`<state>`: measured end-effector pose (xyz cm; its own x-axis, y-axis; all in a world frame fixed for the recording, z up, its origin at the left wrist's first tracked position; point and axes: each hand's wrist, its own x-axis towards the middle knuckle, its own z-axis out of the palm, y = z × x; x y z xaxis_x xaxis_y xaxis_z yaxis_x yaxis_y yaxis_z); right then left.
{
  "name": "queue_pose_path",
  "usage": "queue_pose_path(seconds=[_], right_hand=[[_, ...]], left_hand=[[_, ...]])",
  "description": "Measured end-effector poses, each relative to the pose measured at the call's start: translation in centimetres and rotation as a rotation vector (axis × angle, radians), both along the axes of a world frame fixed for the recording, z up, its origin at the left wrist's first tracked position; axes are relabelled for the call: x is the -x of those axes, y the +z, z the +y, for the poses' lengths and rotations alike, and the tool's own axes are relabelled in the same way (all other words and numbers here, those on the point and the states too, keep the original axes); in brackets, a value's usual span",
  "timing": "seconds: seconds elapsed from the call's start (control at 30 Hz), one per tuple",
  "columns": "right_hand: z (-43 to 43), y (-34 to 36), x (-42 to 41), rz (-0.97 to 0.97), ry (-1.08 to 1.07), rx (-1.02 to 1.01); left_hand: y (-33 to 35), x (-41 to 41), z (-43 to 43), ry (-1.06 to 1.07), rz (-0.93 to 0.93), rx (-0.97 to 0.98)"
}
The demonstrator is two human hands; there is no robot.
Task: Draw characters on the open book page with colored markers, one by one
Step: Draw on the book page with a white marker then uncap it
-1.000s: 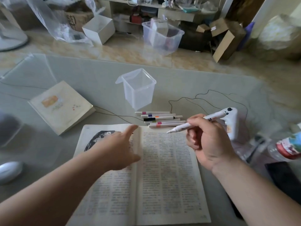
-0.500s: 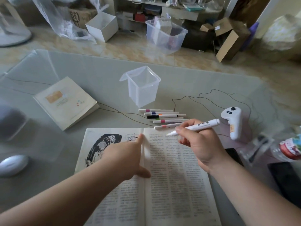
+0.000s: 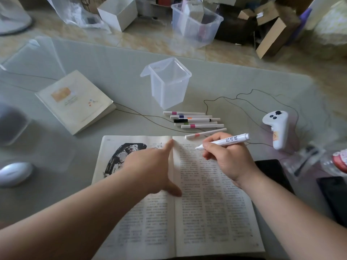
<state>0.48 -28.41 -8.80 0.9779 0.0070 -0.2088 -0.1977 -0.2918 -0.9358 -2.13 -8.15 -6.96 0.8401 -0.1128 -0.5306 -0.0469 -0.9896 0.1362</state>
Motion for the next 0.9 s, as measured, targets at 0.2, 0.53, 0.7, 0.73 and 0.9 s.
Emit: queue_pose_path(seconds=[0.2,0.53,0.7,0.73,0.9], right_hand=[[-0.6,-0.3,-0.3,0.068,-0.02,-0.045],[-0.9,-0.5,-0.7,0.075,0.017,-0.563],[-0.6,0.3,-0.3,0.063,0.085,-0.629],[-0.4,0.5,-0.3,0.063,0.06,-0.66],[-0.3,0.3,-0.6,0.074,0.065,-0.568]], left_hand=[[-0.1,0.3,-0.7,-0.049,0.007,-0.065],[0.2,0.4,-1.2,-0.045,0.036,-0.079],[-0.3,0.4,-1.5,-0.035,0.039,-0.057],[-0.3,0.4,-1.5,-0.031,0.037,-0.054],[-0.2,0.5,-1.5,-0.039,0.027,-0.052]])
